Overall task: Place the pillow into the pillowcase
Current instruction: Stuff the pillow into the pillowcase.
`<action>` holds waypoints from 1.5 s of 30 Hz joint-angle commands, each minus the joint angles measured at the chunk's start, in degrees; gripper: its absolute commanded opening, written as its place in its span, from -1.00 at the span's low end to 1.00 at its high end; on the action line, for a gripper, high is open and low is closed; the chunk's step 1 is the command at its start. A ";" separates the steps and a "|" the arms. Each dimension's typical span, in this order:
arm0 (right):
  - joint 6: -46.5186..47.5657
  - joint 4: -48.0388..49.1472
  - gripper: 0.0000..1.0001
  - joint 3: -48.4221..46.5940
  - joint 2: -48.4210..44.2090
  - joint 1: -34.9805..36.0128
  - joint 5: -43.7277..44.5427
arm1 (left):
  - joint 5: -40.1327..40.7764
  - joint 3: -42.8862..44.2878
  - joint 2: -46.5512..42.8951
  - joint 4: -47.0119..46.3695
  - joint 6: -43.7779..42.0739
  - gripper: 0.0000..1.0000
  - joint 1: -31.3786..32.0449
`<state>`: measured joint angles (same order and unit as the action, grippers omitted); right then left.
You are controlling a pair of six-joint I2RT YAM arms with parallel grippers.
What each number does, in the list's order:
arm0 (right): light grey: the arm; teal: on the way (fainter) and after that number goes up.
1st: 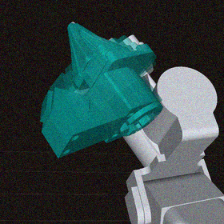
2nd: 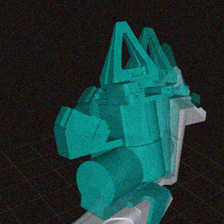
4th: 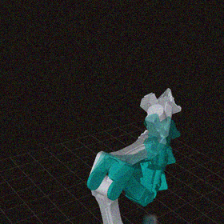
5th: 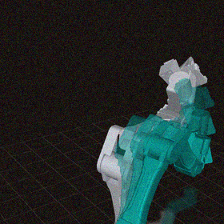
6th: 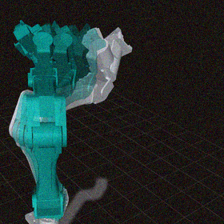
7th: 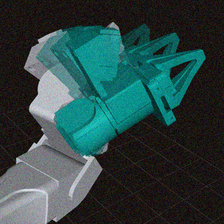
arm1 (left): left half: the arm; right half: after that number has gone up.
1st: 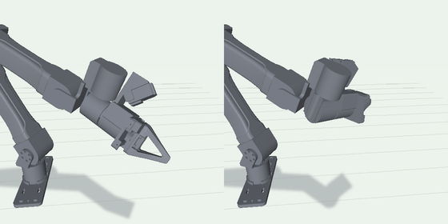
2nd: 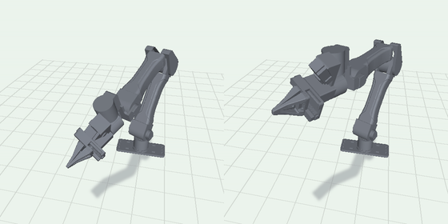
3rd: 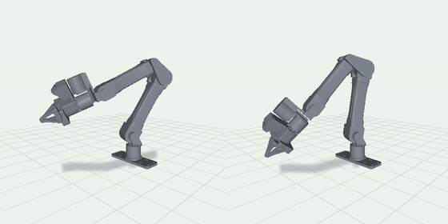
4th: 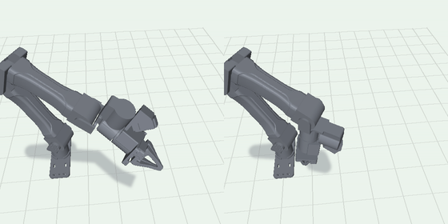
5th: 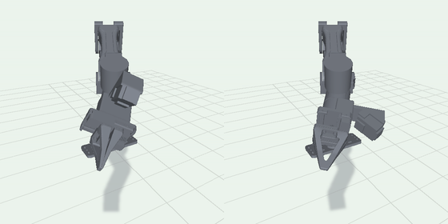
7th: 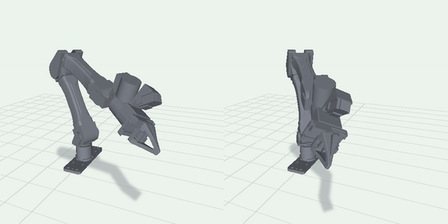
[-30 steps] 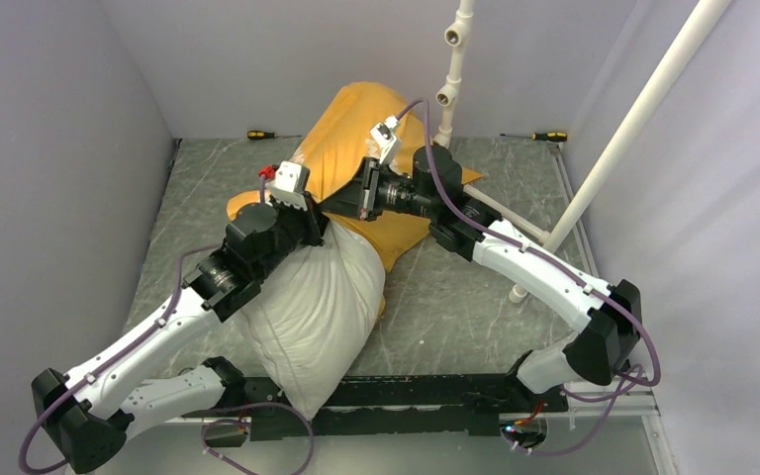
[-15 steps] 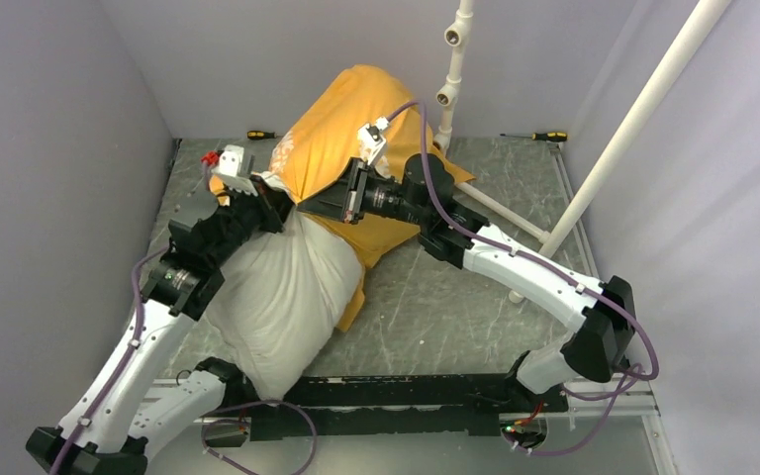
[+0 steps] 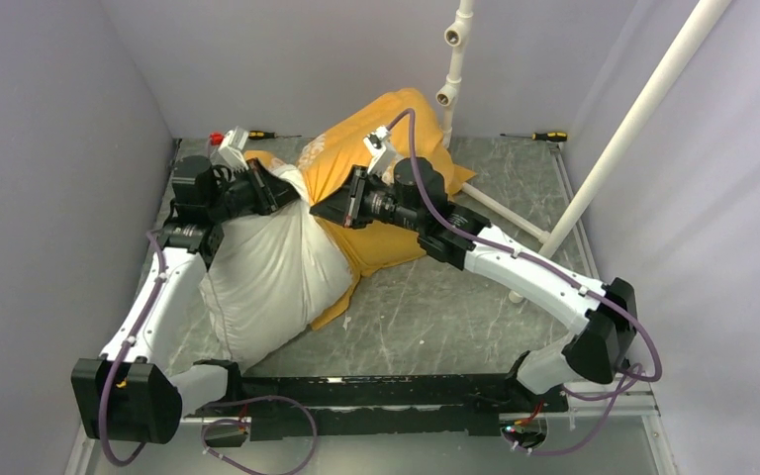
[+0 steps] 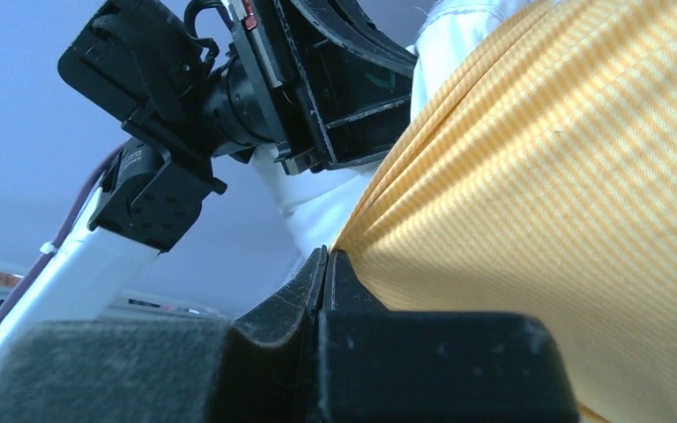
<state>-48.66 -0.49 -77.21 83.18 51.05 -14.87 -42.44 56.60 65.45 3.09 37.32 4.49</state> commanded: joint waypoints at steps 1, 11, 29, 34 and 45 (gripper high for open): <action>0.57 2.72 -1.00 -6.12 2.56 1.52 -9.64 | -2.16 4.41 3.12 -8.95 0.73 -1.00 3.51; -3.26 5.27 -1.00 -6.14 11.42 -7.86 -11.81 | 35.06 26.81 0.80 41.16 -16.32 0.98 4.65; -3.39 3.42 -1.00 -7.66 14.80 -10.53 -17.13 | 51.19 21.58 -7.16 69.86 -17.77 0.99 -10.52; -5.74 5.19 -1.00 -6.39 14.10 -10.53 -18.88 | 30.32 9.19 -8.01 58.11 -21.25 0.99 -13.94; -11.22 6.79 -1.00 -6.57 12.61 -8.54 -25.67 | -3.62 0.45 -3.58 21.73 -6.88 0.29 -6.96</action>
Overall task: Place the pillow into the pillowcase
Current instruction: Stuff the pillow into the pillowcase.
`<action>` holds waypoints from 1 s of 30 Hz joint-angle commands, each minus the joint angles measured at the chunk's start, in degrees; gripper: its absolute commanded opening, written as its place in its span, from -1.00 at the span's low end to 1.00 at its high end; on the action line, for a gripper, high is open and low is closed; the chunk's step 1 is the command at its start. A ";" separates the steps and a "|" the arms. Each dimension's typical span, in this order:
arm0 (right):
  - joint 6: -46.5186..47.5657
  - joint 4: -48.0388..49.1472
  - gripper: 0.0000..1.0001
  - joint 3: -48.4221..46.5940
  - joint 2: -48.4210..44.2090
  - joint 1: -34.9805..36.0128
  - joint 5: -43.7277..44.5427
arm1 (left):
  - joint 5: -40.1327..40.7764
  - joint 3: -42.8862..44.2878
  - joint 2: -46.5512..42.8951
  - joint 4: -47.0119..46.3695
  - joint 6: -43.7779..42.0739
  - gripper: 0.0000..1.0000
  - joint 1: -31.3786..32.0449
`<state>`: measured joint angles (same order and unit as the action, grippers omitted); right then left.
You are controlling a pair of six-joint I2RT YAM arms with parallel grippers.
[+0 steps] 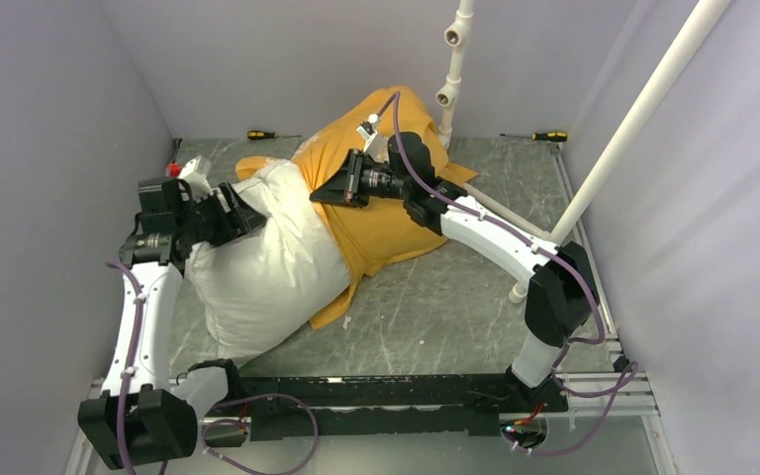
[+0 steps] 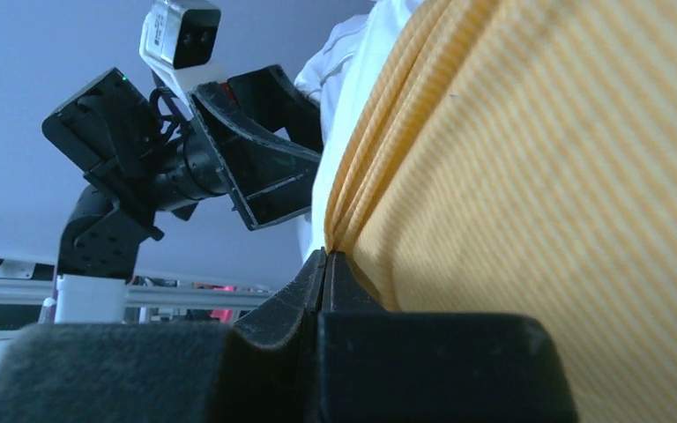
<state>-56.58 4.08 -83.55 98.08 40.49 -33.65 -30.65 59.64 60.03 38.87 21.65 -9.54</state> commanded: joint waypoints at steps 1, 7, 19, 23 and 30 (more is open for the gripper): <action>-4.28 3.15 -1.00 -0.21 -2.28 2.48 -7.37 | -15.03 -1.88 3.39 -15.77 10.07 0.08 9.65; -9.60 7.41 -1.00 -6.50 0.32 6.79 -11.22 | -12.74 6.64 11.67 -25.67 15.01 -1.00 23.72; -28.83 29.66 -1.00 -17.61 4.28 9.32 -16.74 | -2.29 8.79 9.60 -30.32 18.15 -1.00 28.52; -27.97 28.85 -1.00 -18.11 6.32 8.72 -17.82 | 3.52 3.83 6.78 -29.31 18.79 -1.00 28.46; 10.28 -25.27 -0.14 -29.67 7.46 5.33 1.48 | 11.00 4.78 7.79 -15.67 18.89 -1.00 28.35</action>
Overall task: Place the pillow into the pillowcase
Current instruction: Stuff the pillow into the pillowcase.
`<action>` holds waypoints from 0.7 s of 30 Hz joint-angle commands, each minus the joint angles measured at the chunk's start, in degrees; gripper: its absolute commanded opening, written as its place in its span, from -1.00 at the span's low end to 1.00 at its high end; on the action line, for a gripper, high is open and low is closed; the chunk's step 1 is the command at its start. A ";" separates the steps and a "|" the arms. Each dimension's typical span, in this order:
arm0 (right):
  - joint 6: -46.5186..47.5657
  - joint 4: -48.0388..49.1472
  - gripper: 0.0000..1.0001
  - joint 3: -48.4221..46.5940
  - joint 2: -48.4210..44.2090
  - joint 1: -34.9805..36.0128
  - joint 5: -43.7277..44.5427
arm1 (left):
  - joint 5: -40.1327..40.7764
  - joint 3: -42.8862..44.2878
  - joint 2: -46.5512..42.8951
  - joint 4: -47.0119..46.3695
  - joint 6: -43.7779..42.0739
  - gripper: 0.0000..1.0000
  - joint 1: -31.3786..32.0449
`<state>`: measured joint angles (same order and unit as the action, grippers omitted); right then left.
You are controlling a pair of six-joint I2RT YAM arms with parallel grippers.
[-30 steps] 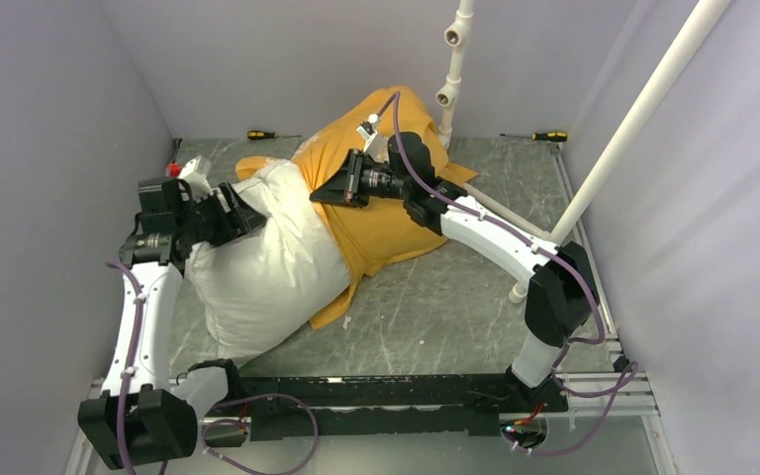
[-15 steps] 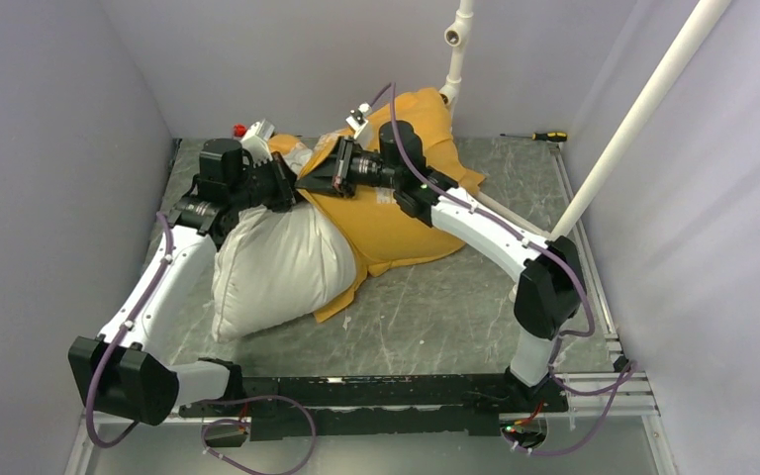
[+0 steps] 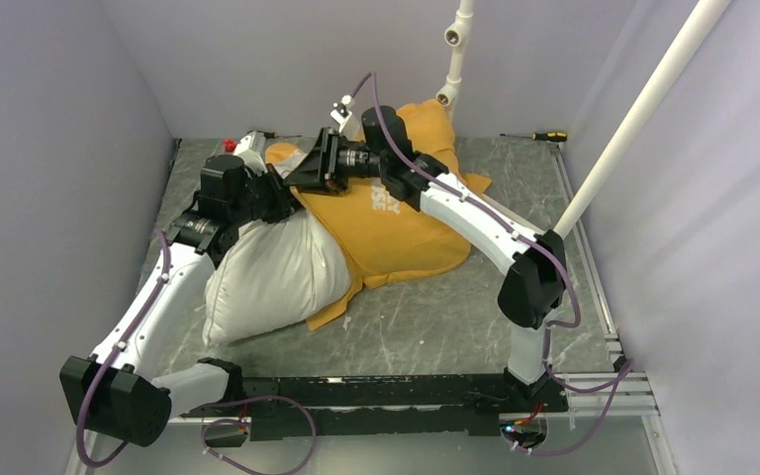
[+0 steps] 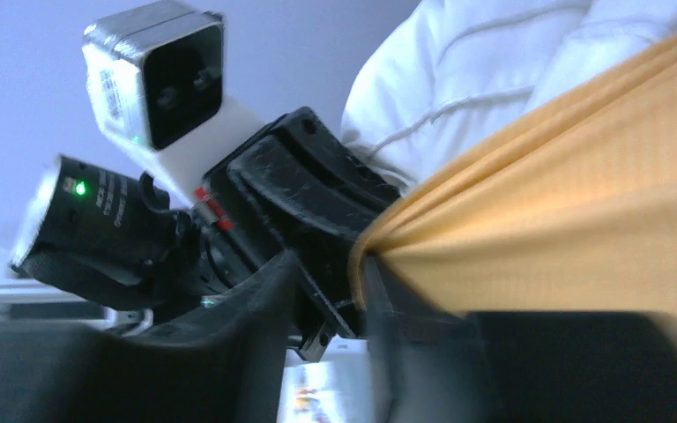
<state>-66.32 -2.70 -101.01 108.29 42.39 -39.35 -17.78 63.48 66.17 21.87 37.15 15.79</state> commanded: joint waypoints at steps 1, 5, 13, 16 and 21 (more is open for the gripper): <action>23.28 -23.33 0.15 -14.57 -2.46 3.15 10.57 | -2.12 0.53 1.82 1.29 4.06 -1.00 3.02; 30.54 -37.81 0.83 -21.95 -4.74 3.05 22.69 | -1.67 0.14 2.28 2.67 6.74 -1.00 2.77; 26.84 -40.10 0.99 5.74 -29.44 5.36 30.90 | -5.60 4.97 7.50 11.25 11.14 -1.00 -1.24; 20.75 -34.45 0.99 24.25 -39.73 5.69 29.87 | -8.20 6.18 9.26 13.07 11.97 -1.00 -2.28; 12.14 -20.73 0.99 49.14 -49.42 7.20 26.27 | -10.03 3.11 8.79 10.41 14.36 -1.00 -2.89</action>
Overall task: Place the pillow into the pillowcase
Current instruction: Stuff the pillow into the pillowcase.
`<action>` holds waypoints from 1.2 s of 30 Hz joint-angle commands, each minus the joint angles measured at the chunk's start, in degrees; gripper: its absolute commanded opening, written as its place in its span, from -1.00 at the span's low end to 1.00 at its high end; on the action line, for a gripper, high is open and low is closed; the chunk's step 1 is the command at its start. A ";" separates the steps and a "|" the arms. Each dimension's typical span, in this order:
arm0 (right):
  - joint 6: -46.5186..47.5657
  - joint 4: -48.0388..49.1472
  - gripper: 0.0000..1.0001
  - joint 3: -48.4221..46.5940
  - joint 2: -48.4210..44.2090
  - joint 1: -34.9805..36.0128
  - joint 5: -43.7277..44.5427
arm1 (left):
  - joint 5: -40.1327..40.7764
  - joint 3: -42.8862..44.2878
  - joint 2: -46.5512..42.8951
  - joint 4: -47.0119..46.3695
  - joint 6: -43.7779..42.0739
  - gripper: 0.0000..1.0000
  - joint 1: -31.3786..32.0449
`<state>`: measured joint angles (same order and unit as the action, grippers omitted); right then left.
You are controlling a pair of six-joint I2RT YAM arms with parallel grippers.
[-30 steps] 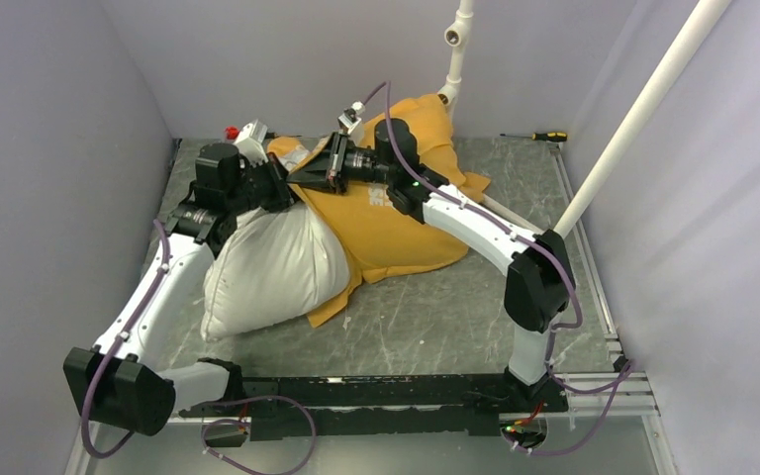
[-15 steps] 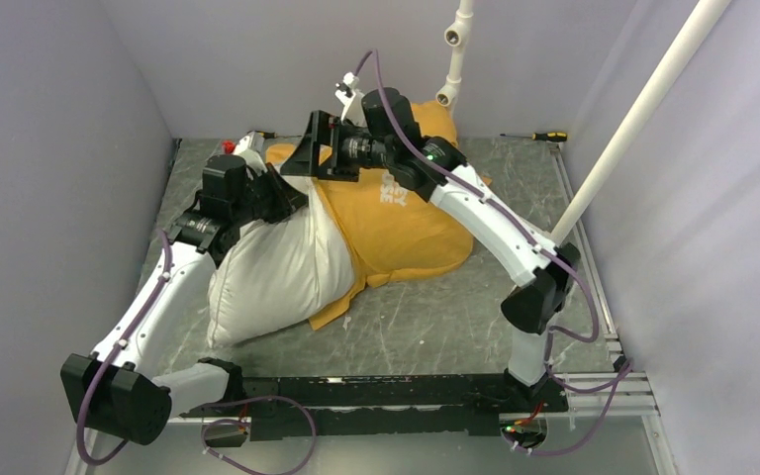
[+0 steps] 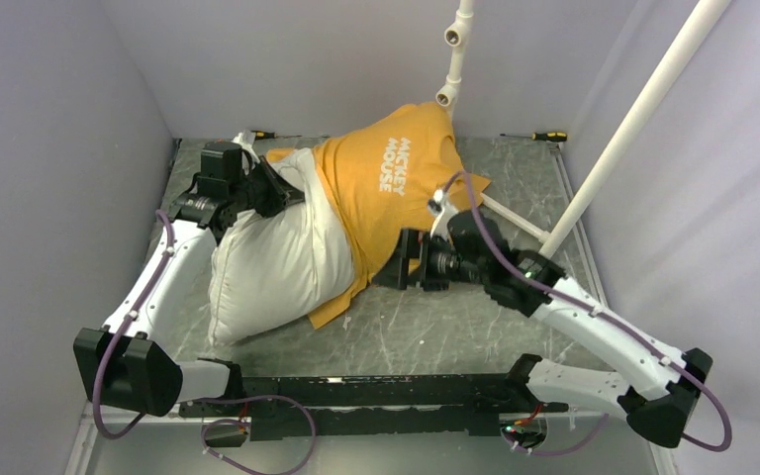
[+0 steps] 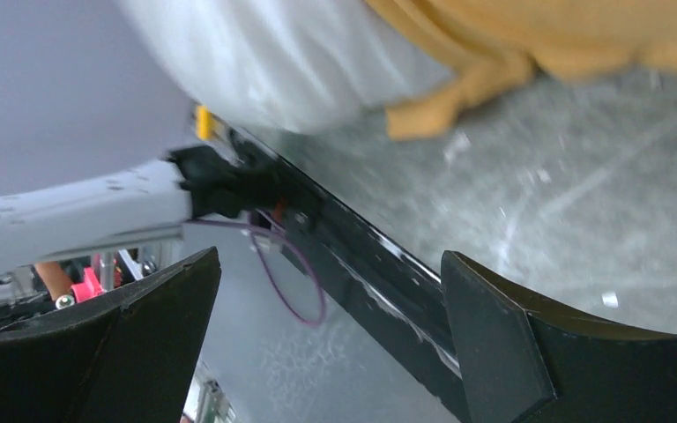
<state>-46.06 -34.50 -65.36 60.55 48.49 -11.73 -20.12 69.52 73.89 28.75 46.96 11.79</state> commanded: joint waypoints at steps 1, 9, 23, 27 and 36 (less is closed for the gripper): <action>-9.15 14.03 0.99 16.72 -2.02 1.67 -1.41 | -8.10 -3.47 0.86 2.93 4.81 -1.00 0.98; -14.39 42.17 0.95 29.67 10.27 9.86 14.23 | -12.77 -4.59 0.74 0.47 7.96 -1.00 0.78; -17.29 74.13 -0.41 22.15 42.62 9.52 19.21 | -17.62 -9.09 -1.96 -9.72 14.62 -1.00 0.63; -16.37 76.20 -1.00 22.91 39.39 9.52 14.18 | -14.27 -11.54 -5.00 -11.05 13.46 -1.00 0.69; -10.83 60.83 -1.00 22.78 13.60 10.57 0.80 | -10.87 -11.21 -4.14 -7.51 10.86 -1.00 0.86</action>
<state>-59.55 19.88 -40.32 87.05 57.84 0.82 -26.50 59.68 68.10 16.86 57.30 10.26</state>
